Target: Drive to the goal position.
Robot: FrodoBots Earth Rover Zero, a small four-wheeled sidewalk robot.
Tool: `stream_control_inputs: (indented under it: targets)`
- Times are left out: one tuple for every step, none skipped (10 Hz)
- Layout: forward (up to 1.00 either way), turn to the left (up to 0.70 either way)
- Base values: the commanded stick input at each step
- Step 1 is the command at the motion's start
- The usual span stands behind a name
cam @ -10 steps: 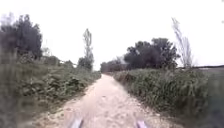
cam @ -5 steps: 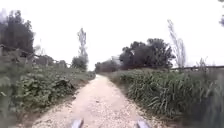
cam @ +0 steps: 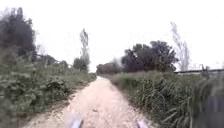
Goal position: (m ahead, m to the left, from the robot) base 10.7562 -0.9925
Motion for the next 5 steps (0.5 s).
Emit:
stream_control_inputs:
  targets:
    - [0.7,-0.07]
    - [0.7,0.0]
    - [0.7,0.0]
    - [0.7,0.0]
    - [0.7,0.0]
